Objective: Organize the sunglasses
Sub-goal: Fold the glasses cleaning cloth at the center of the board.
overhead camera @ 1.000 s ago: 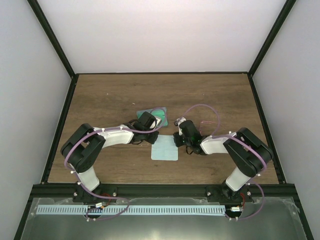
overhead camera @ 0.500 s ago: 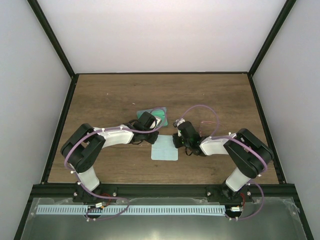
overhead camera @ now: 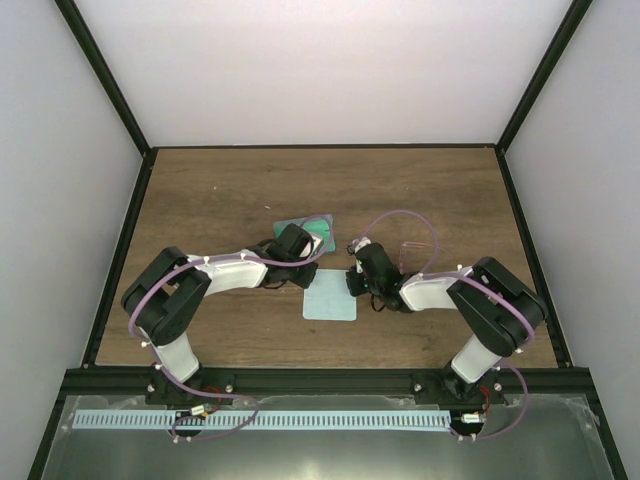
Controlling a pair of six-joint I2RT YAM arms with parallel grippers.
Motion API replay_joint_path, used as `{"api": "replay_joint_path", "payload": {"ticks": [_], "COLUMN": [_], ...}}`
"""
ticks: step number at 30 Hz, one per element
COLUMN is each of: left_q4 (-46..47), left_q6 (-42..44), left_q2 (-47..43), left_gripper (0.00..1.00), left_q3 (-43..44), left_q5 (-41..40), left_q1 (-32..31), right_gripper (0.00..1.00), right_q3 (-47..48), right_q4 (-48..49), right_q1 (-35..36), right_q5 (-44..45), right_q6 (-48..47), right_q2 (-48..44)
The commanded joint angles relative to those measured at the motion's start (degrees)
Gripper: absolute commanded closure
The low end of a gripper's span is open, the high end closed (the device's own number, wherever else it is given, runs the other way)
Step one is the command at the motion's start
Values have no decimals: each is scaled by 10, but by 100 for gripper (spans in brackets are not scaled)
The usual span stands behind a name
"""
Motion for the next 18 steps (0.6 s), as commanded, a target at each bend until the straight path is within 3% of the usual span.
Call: {"api": "replay_joint_path", "payload": {"ticks": [1,18], "left_q4": [-3,6], "left_q6": [-5,-8], "left_q2": [3,-15], "left_gripper": [96,96], "left_q3": [4,-3], "left_q5": [-2,0], "left_q1": [-3,-13], "right_gripper": [99,99], "right_q3": [-4,-25], "right_q4": [-13,-1], "right_q1": [4,7], "right_q5": [13,25], "right_q6": [3,8], "right_q2": [4,-66]}}
